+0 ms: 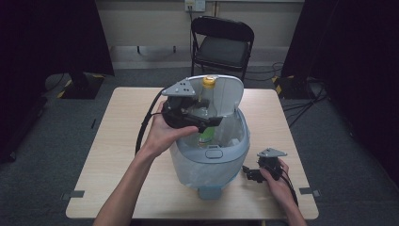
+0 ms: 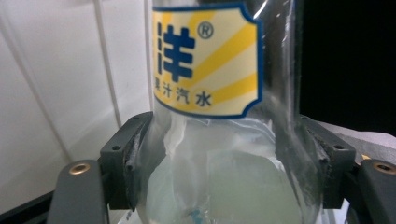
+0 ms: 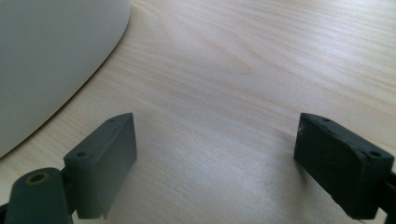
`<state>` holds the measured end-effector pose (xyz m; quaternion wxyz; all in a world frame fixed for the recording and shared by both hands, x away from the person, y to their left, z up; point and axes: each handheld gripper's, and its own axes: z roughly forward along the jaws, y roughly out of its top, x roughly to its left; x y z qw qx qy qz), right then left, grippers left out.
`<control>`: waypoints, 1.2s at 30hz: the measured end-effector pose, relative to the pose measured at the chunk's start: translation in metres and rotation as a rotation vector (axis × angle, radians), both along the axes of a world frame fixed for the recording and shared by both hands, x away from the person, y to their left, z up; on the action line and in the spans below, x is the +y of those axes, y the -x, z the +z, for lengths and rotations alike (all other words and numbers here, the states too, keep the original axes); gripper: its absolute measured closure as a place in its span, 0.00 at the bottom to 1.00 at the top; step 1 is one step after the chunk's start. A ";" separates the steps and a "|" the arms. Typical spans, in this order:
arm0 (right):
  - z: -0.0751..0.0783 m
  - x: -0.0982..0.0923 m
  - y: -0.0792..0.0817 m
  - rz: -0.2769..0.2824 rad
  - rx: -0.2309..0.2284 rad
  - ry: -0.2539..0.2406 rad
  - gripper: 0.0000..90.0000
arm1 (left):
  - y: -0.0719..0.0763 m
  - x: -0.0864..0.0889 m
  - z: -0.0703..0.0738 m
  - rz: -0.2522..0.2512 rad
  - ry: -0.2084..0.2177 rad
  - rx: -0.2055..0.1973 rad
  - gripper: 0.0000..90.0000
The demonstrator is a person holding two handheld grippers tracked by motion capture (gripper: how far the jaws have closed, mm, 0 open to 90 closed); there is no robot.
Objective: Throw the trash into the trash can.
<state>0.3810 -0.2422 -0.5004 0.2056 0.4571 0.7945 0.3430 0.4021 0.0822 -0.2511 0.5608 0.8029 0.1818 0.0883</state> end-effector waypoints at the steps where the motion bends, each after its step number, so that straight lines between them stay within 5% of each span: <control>1: 0.000 0.000 0.000 0.000 0.000 0.000 0.13 | 0.000 0.000 0.000 0.000 -0.002 0.003 0.31; 11: 0.000 0.000 0.000 0.000 0.000 0.000 0.13 | -0.004 -0.001 -0.003 -0.006 -0.016 0.017 0.31; 14: 0.000 0.000 0.000 0.000 0.001 0.000 0.13 | -0.004 0.005 0.004 -0.038 0.095 0.023 0.35; 16: 0.000 0.000 0.000 0.000 0.001 0.000 0.13 | 0.001 0.007 0.012 0.012 0.058 -0.025 0.35; 19: 0.000 0.000 0.000 0.012 0.000 -0.001 0.13 | 0.002 0.009 0.014 0.013 0.050 -0.030 0.35; 30: 0.000 0.000 0.000 0.016 0.001 -0.002 0.13 | 0.001 0.030 0.004 0.028 0.116 -0.028 0.41; 36: 0.000 0.000 0.000 0.015 0.002 -0.002 0.13 | 0.003 0.044 0.002 0.059 0.112 -0.030 0.40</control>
